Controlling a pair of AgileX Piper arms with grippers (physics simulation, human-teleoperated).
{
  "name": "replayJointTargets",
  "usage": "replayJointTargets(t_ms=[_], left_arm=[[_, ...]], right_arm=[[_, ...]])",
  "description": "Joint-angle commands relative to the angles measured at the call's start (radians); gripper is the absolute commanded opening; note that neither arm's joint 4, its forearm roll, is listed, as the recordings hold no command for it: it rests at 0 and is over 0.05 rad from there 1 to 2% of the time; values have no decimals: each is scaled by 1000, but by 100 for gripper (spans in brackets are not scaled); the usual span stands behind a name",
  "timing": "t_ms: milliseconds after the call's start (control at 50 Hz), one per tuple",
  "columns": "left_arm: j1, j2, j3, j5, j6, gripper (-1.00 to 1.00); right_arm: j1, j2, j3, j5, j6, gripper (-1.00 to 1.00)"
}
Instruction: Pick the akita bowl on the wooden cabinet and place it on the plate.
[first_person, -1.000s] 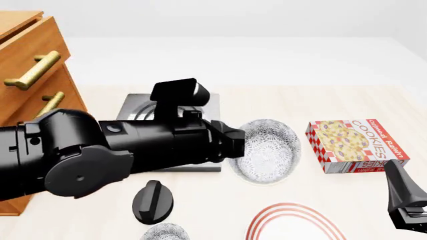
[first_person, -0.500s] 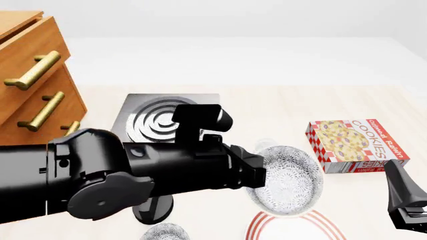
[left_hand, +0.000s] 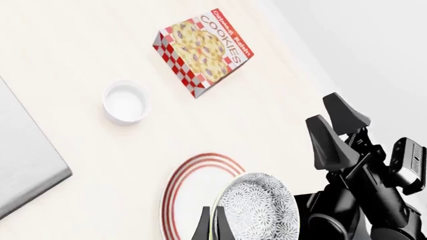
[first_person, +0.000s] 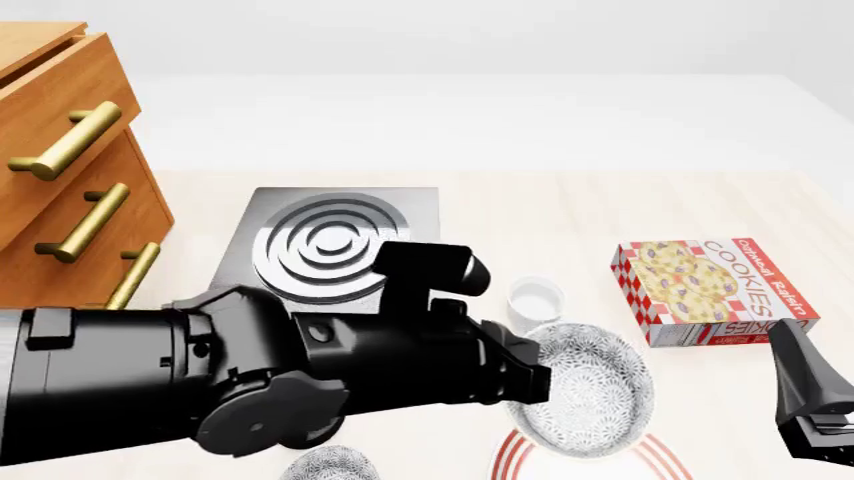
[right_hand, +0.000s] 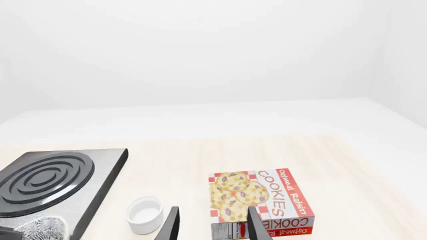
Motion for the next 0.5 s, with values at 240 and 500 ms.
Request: replayJointTargets(t_ms=[240,500], left_arm=[[-11,71,3,-54,-25,-100],[6,101,-8,-59,-18,-100]], right_arm=[[0,0,0,0,0,100],[0,0,0,0,0,100]])
